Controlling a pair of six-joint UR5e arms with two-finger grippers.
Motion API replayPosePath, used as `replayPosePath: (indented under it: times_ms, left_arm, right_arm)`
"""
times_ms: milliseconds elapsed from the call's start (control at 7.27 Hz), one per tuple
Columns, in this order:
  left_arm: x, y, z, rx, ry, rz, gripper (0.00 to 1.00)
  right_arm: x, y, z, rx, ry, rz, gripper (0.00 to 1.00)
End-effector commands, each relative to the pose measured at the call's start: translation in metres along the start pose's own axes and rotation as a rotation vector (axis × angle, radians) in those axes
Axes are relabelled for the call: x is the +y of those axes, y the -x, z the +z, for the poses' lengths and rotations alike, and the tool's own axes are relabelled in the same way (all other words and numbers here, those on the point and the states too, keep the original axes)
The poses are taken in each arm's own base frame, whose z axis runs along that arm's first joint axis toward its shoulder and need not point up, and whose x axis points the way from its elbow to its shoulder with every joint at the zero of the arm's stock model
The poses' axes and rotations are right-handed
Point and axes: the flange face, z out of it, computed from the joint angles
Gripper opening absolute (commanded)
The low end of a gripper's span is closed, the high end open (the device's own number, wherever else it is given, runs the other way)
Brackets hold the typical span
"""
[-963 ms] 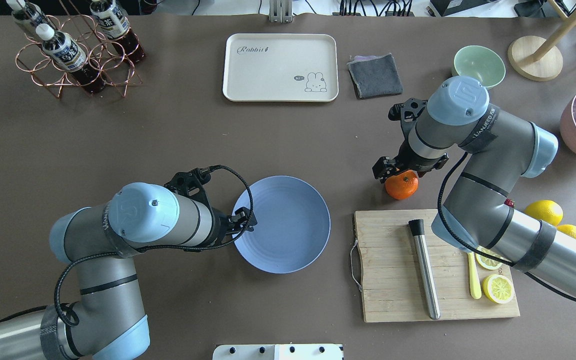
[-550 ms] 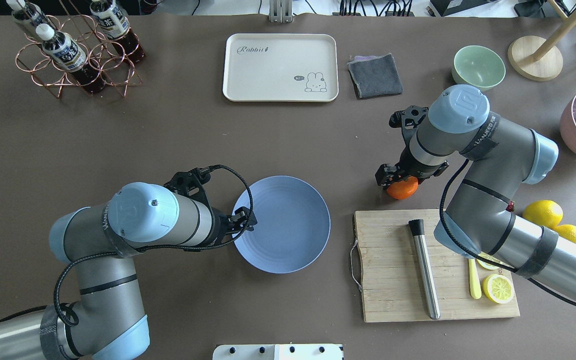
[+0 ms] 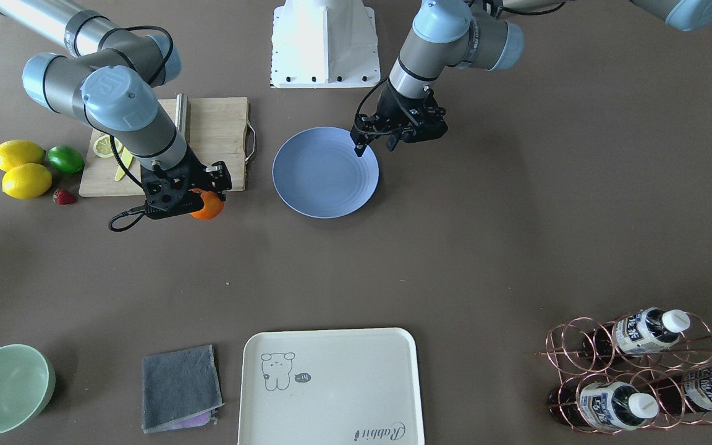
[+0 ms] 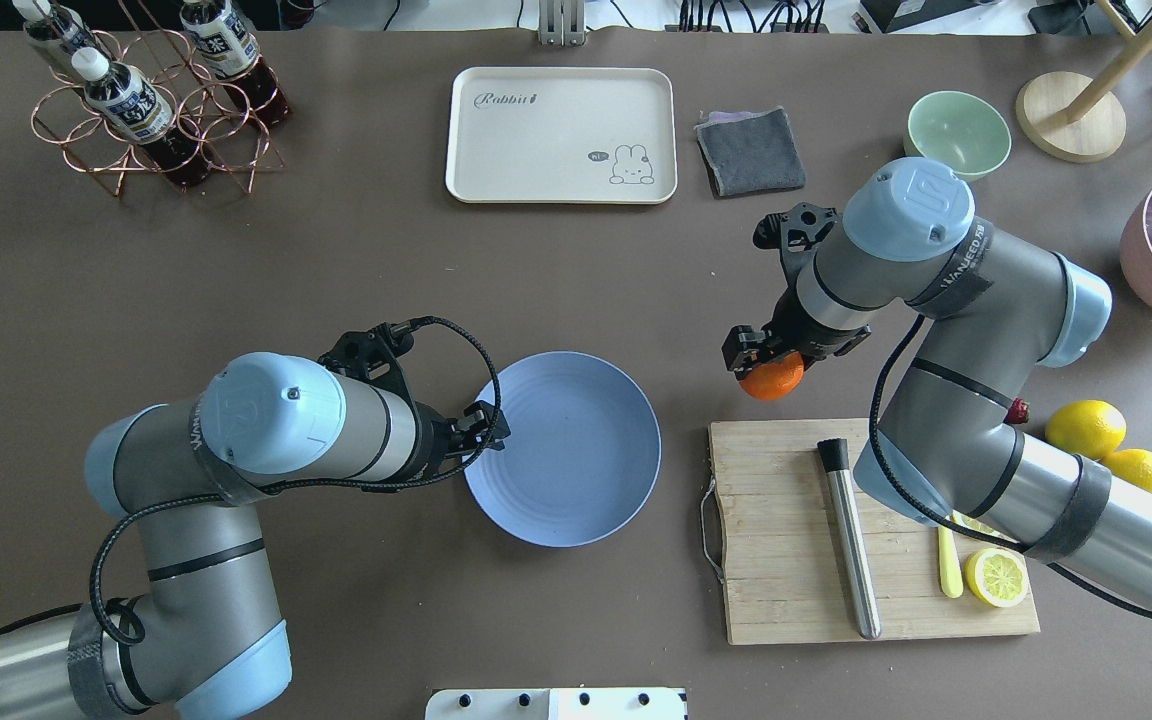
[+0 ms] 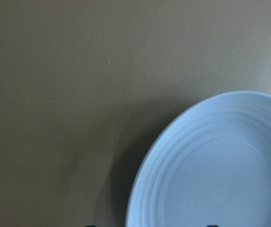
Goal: Pick orange to plate
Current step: 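Lift the orange with the right gripper and carry it over the blue plate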
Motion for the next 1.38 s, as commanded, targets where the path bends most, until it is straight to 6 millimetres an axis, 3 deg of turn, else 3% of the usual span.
replayPosePath:
  times_ms: [0,138,413,688,963,1101,1239]
  left_arm:
    - [-0.036,0.026,-0.032,0.005,-0.045,0.063,0.83]
    - [-0.044,0.051,-0.035,-0.029,-0.043,0.139,0.83]
    - [-0.090,0.070,-0.055,-0.045,-0.037,0.149,0.83]
    - [-0.091,0.066,-0.058,-0.038,-0.039,0.154,0.85]
    - [-0.091,0.064,-0.059,-0.035,-0.040,0.153,0.87]
    - [-0.091,0.064,-0.058,-0.036,-0.040,0.154,0.87]
    - [-0.091,0.064,-0.058,-0.036,-0.040,0.154,0.87]
  right_arm:
    - [0.027,0.108,-0.004,-0.074,-0.029,0.077,0.00]
    - [0.050,0.150,0.008,-0.068,-0.048,0.092,0.00]
    - [0.080,0.207,0.037,-0.050,-0.058,0.116,0.00]
    - [0.079,0.214,0.064,-0.014,-0.054,0.115,0.00]
    - [0.078,0.217,0.066,-0.011,-0.052,0.113,0.00]
    - [0.078,0.217,0.067,-0.010,-0.050,0.117,0.18]
    - [0.078,0.217,0.064,-0.015,-0.055,0.116,0.99]
